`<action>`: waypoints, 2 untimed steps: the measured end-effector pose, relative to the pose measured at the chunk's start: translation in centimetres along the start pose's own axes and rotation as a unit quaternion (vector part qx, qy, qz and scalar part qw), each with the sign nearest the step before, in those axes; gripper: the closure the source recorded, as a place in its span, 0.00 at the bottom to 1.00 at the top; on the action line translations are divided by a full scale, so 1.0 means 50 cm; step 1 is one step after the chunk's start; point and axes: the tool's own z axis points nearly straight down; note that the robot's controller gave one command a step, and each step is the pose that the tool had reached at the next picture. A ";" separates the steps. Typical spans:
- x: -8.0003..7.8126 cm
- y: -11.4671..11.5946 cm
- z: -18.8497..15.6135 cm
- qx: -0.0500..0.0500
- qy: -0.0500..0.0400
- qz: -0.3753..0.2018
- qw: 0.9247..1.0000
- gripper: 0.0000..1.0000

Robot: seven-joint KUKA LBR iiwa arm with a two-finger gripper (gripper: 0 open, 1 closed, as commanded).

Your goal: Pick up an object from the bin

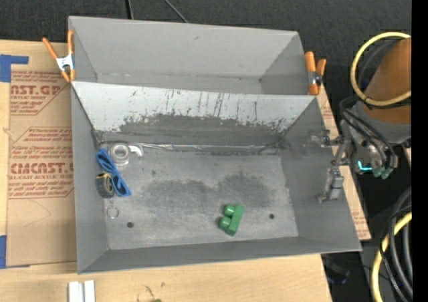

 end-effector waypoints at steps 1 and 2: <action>0.049 0.080 0.271 -0.001 0.001 -0.023 1.000 0.00; 0.058 0.180 0.315 0.001 -0.007 -0.137 0.990 0.00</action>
Offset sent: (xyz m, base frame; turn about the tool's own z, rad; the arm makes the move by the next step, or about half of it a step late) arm -0.0226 0.0380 -0.1303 -0.0456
